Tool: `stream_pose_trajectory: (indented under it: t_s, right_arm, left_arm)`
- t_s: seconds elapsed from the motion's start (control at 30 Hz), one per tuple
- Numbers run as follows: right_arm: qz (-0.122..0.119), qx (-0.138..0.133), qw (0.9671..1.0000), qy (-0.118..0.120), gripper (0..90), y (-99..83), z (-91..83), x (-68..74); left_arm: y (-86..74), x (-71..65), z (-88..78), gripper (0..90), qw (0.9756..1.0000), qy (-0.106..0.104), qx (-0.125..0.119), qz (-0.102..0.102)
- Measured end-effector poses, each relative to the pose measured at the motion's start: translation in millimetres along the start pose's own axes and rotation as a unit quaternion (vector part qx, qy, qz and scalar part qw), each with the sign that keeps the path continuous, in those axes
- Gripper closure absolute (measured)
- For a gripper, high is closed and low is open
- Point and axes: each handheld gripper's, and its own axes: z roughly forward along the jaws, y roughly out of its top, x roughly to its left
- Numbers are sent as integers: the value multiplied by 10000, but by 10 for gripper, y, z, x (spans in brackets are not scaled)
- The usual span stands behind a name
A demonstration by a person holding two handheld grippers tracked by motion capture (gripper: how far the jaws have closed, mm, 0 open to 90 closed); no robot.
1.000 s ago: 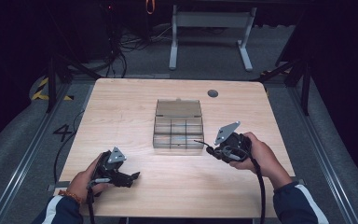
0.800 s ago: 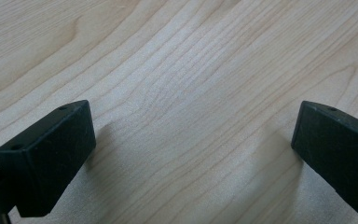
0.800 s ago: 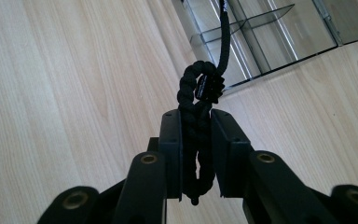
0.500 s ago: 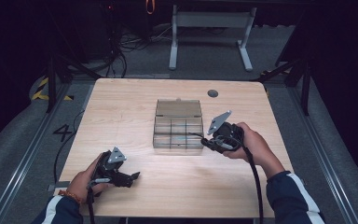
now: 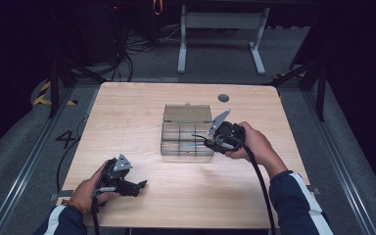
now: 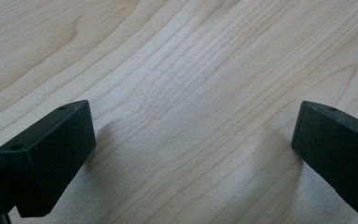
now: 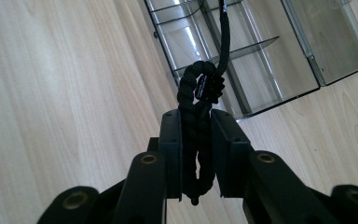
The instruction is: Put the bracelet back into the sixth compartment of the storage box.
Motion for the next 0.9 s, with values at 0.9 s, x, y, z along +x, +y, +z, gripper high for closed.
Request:
stream_pose_trajectory:
  t_s: [0.9]
  right_arm:
    - [196,562,9981,168,756,212,530,-271]
  left_arm:
    - [3,8,2,0,10000,-23,-3,24]
